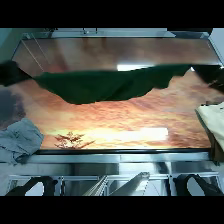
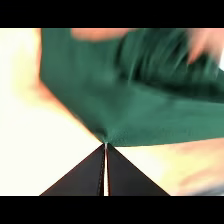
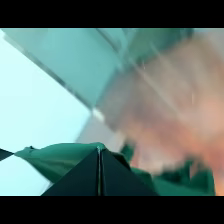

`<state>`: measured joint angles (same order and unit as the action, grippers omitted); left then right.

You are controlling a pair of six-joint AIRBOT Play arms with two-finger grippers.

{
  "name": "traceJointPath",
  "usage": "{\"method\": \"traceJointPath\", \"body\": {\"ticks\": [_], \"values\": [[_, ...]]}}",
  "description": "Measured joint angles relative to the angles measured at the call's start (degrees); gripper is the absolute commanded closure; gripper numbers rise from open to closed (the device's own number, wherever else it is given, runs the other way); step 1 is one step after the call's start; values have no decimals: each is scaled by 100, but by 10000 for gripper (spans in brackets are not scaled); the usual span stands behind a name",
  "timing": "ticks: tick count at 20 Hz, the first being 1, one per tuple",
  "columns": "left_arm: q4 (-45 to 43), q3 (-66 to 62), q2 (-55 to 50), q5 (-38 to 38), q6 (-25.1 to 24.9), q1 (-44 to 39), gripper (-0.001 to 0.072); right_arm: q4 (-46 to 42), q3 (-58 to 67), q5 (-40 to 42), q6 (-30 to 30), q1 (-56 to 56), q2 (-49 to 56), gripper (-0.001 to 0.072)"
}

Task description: Fold the shirts.

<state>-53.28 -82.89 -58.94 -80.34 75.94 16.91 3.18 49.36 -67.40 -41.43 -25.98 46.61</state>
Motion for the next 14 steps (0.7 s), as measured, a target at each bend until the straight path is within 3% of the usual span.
{"method": "traceJointPath", "body": {"ticks": [3, 7, 10, 14], "values": [[1491, -352, 1091, 660, -625, 763, 693, 411, 966, 216, 358, -133, -719, 695], [2347, -776, 1786, 1329, -1113, 1128, 692, 348, 2090, 754, 667, -2, -935, 695], [2575, -527, 1591, 1421, -1272, 1119, 694, 28, 2426, 1060, 730, 562, -337, 695], [2406, 205, 660, 1764, -1624, 437, 693, -616, 2573, 1604, 726, 1788, 1252, 695]]}}
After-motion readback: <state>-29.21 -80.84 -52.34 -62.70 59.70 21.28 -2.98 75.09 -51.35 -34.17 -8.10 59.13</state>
